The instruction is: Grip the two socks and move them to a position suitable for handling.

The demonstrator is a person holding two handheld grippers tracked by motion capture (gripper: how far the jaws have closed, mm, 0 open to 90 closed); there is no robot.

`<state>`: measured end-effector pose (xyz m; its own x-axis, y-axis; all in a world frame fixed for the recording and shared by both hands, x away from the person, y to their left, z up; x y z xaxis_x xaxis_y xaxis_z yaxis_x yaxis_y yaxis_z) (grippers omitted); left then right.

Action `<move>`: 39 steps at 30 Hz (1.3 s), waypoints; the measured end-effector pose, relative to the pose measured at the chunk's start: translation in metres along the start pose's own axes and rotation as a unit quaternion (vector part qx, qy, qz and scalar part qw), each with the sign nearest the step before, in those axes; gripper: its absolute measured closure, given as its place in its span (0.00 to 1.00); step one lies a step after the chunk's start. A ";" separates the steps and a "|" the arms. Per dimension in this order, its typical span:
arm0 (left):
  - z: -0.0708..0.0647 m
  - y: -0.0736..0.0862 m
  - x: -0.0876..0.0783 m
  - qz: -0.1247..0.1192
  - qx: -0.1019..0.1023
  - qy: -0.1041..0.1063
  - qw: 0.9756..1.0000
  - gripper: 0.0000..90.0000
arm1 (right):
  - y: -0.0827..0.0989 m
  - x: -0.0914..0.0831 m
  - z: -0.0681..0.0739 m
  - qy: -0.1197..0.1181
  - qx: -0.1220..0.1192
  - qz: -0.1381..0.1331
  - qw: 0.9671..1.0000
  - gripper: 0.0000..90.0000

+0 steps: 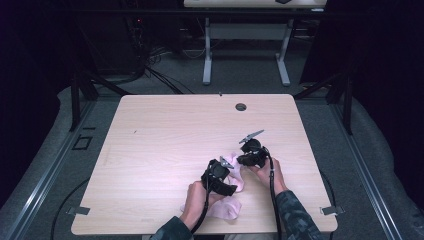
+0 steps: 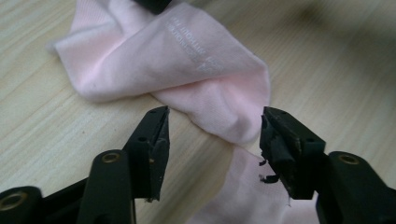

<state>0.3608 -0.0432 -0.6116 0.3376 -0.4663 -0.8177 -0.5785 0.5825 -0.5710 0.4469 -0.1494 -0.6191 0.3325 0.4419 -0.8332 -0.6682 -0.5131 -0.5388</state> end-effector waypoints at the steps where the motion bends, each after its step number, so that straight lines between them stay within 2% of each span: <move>1: 0.001 -0.001 0.002 0.001 -0.002 -0.001 1.000 0.50 | 0.002 -0.001 -0.002 0.005 0.012 -0.007 1.000 0.93; 2: 0.003 -0.002 0.005 0.002 -0.004 -0.003 1.000 0.51 | 0.005 -0.004 -0.005 0.010 0.016 -0.001 1.000 0.93; 3: 0.004 -0.004 0.007 0.001 -0.008 -0.002 1.000 0.51 | 0.007 -0.005 -0.007 0.011 0.032 -0.006 0.999 0.93; 5: 0.005 -0.007 0.009 0.004 -0.002 -0.006 1.000 0.53 | 0.012 -0.010 -0.011 0.016 0.054 -0.006 0.998 0.92; 6: 0.004 -0.009 0.010 0.006 0.002 -0.007 1.000 0.54 | 0.014 -0.011 -0.013 0.019 0.058 -0.011 0.998 0.91; 7: 0.004 -0.010 0.012 0.007 0.004 -0.011 1.000 0.55 | 0.017 -0.014 -0.014 0.021 0.061 -0.002 0.998 0.90; 11: 0.002 -0.012 0.018 0.022 0.024 -0.020 0.999 0.63 | 0.025 -0.019 -0.016 0.025 0.085 0.000 0.996 0.87; 13: 0.001 -0.013 0.018 0.020 0.029 -0.024 0.999 0.68 | 0.028 -0.022 -0.016 0.023 0.092 0.002 0.995 0.85; 16: 0.001 -0.013 0.019 0.020 0.035 -0.025 0.999 0.76 | 0.034 -0.027 -0.017 0.028 0.099 0.023 0.994 0.81; 18: 0.000 -0.014 0.019 0.020 0.041 -0.020 0.999 0.81 | 0.035 -0.031 -0.016 0.022 0.111 0.037 0.993 0.74; 19: 0.000 -0.014 0.019 0.020 0.045 -0.023 0.999 0.83 | 0.037 -0.034 -0.018 0.031 0.101 0.049 0.993 0.72; 20: 0.000 -0.014 0.019 0.020 0.050 -0.025 0.998 0.86 | 0.033 -0.036 -0.017 0.030 0.103 0.029 0.994 0.70; 23: 0.000 -0.015 0.019 0.019 0.054 -0.019 0.998 0.93 | 0.025 -0.043 -0.026 0.038 0.074 -0.006 0.997 0.63; 25: 0.000 -0.015 0.019 0.019 0.057 -0.021 0.998 0.95 | 0.019 -0.040 -0.032 0.040 0.057 -0.026 0.997 0.60; 26: 0.000 -0.015 0.020 0.019 0.057 -0.020 0.998 0.96 | 0.018 -0.036 -0.034 0.040 0.048 -0.030 0.998 0.59; 29: 0.001 -0.015 0.019 0.019 0.059 -0.021 0.998 0.97 | 0.018 -0.027 -0.037 0.038 0.023 -0.013 0.999 0.58; 31: 0.002 -0.015 0.019 0.019 0.061 -0.024 0.998 0.97 | 0.018 -0.021 -0.036 0.031 0.024 -0.007 0.999 0.62; 32: 0.002 -0.014 0.019 0.017 0.060 -0.023 0.998 0.97 | 0.018 -0.018 -0.034 0.023 0.030 -0.021 0.999 0.66; 34: 0.005 -0.014 0.017 0.015 0.061 -0.027 0.998 0.97 | 0.022 -0.019 -0.035 0.028 0.015 0.000 1.000 0.77; 35: 0.006 -0.013 0.017 0.013 0.060 -0.026 0.998 0.97 | 0.022 -0.018 -0.033 0.020 0.025 -0.015 0.999 0.83; 36: 0.008 -0.013 0.016 0.013 0.060 -0.028 0.998 0.97 | 0.023 -0.018 -0.033 0.016 0.026 -0.016 0.999 0.88; 39: 0.015 -0.013 0.008 0.004 0.054 -0.031 0.998 0.97 | 0.026 -0.020 -0.031 0.005 0.041 -0.025 0.999 0.92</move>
<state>0.3822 -0.0445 -0.6120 0.3809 -0.4217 -0.8229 -0.4987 0.6557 -0.5669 0.4432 -0.1945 -0.6205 0.3725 0.4577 -0.8073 -0.7028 -0.4291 -0.5675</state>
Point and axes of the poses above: each handheld gripper's, and its own axes: x roughly forward along the jaws, y roughly out of its underside, z roughly to its left, the point moved 7 cm from there along x, roughly forward along the jaws, and after that the axes turned 3 degrees about -y, right-handed, at the moved point
